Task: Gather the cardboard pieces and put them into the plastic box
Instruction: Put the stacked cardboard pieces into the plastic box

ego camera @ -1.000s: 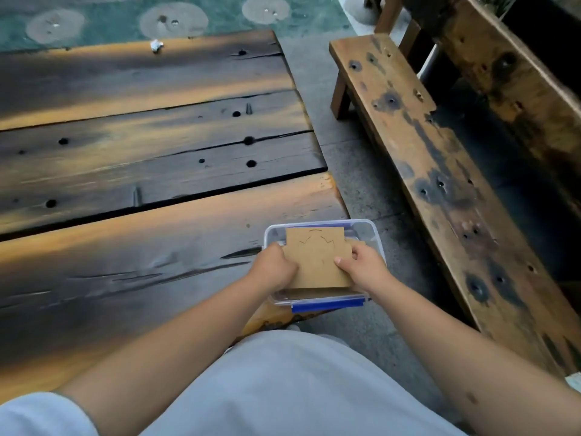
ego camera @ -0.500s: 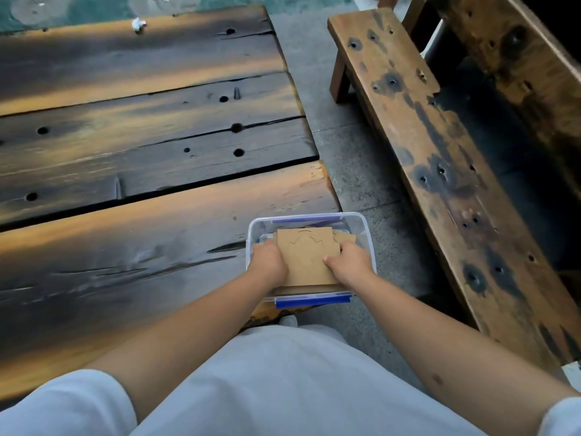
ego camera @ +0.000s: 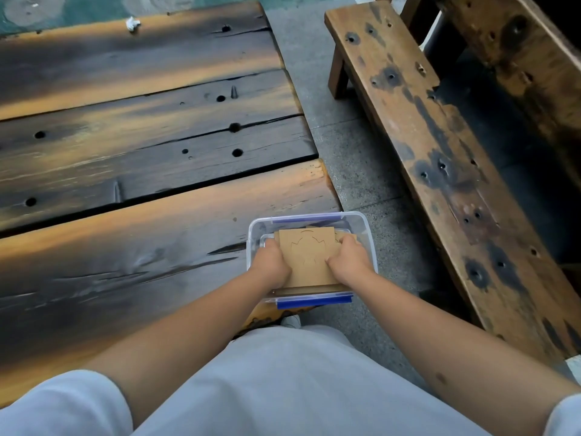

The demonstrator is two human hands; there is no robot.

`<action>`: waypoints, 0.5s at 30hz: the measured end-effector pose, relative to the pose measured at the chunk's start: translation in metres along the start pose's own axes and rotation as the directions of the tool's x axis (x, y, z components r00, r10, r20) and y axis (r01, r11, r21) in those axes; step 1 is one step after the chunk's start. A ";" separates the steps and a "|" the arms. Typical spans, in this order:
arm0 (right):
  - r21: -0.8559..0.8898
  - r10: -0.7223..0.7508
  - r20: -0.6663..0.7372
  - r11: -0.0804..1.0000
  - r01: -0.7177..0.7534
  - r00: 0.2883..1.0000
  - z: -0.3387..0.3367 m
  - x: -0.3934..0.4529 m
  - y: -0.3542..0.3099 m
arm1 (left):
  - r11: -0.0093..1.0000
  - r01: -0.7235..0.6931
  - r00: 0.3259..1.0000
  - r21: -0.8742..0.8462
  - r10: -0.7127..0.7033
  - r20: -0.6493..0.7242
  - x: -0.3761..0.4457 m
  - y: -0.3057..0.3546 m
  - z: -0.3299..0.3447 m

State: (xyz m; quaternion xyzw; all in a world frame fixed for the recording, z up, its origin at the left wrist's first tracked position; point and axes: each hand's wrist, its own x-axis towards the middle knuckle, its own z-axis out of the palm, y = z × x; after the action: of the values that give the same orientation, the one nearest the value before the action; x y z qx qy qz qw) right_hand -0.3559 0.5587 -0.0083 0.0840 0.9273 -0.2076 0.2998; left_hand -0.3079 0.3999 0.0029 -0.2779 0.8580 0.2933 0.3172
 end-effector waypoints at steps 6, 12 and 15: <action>0.051 -0.064 -0.084 0.996 0.069 0.994 -0.003 -0.010 -0.003 | 0.968 -0.201 0.978 -0.150 0.189 -0.088 -0.009 -0.004 -0.017; -0.075 -0.341 -0.189 0.940 0.332 0.921 -0.008 -0.023 -0.013 | 0.927 -0.375 0.889 -0.021 0.353 -0.292 -0.025 -0.024 -0.045; -0.232 -0.473 -0.174 0.872 0.431 0.863 -0.011 -0.027 -0.022 | 0.921 -0.357 0.852 0.158 0.390 -0.348 -0.030 -0.039 -0.060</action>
State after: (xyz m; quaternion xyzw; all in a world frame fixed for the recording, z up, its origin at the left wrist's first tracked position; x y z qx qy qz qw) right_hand -0.3462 0.5425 0.0229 -0.1421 0.9640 -0.1742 0.1419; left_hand -0.2857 0.3412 0.0487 -0.1423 0.9519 0.2533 0.0971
